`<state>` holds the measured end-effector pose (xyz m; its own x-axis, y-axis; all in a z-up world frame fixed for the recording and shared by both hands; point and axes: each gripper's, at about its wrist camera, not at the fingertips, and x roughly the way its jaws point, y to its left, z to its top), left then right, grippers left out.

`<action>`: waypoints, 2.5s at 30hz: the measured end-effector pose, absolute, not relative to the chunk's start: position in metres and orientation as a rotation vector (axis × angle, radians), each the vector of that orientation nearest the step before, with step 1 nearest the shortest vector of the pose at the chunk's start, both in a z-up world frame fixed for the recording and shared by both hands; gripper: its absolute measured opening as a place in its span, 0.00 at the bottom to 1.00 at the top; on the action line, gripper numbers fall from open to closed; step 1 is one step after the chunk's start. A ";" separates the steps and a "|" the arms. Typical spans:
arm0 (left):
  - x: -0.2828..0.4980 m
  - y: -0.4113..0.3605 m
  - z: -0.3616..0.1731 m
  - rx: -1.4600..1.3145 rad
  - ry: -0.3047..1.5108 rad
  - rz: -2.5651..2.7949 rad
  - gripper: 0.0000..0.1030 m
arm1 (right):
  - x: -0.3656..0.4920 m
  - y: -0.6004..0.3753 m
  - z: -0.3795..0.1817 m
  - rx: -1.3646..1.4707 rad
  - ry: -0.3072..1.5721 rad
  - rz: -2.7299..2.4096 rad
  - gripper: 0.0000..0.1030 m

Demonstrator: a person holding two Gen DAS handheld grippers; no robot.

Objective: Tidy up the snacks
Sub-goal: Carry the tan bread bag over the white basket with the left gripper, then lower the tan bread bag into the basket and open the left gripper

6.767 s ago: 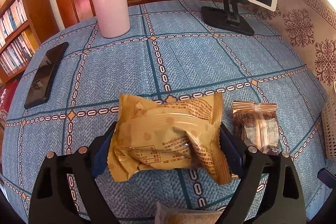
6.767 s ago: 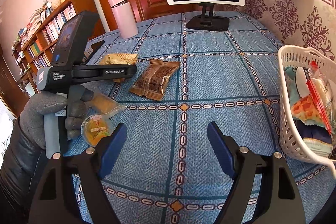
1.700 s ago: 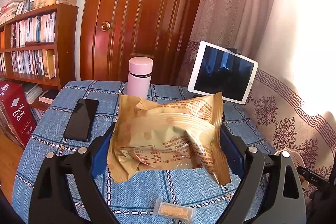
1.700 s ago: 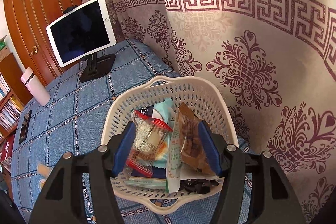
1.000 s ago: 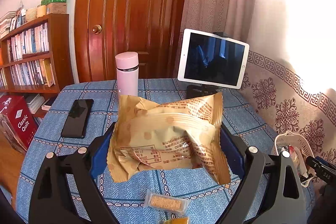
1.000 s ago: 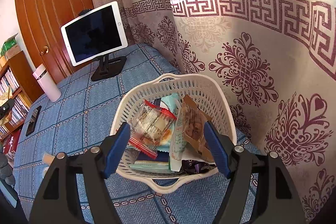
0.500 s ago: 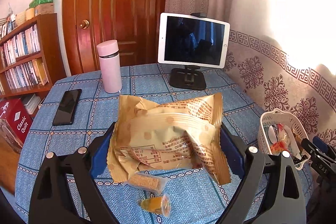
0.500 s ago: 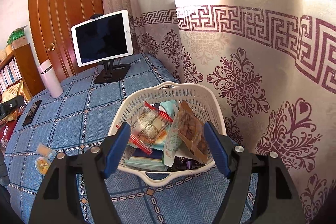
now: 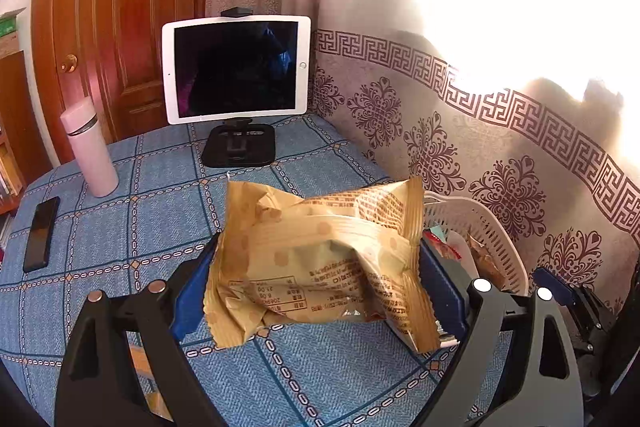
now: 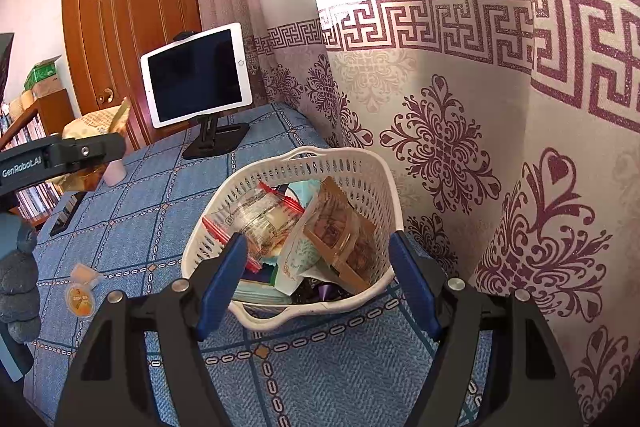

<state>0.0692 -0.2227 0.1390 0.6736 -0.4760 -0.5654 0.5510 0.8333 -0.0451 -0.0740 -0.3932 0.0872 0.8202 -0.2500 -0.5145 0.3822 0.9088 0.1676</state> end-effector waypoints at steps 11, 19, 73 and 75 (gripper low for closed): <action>0.075 -0.309 0.127 0.222 0.646 -0.703 0.89 | -0.074 -0.395 0.077 0.268 0.502 -0.282 0.71; 0.082 -0.350 0.106 0.263 0.720 -0.760 0.91 | -0.073 -0.395 0.074 0.248 0.490 -0.270 0.71; 0.092 -0.346 0.093 0.320 0.704 -0.599 0.95 | -0.081 -0.396 0.077 0.280 0.460 -0.256 0.72; 0.087 -0.342 0.098 0.310 0.691 -0.605 0.95 | -0.083 -0.394 0.079 0.279 0.456 -0.253 0.72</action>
<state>0.0874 -0.3423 0.0984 0.6102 -0.4158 -0.6744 0.6137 0.7864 0.0703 -0.0825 -0.3943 0.0787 0.8681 -0.1768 -0.4638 0.3002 0.9312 0.2068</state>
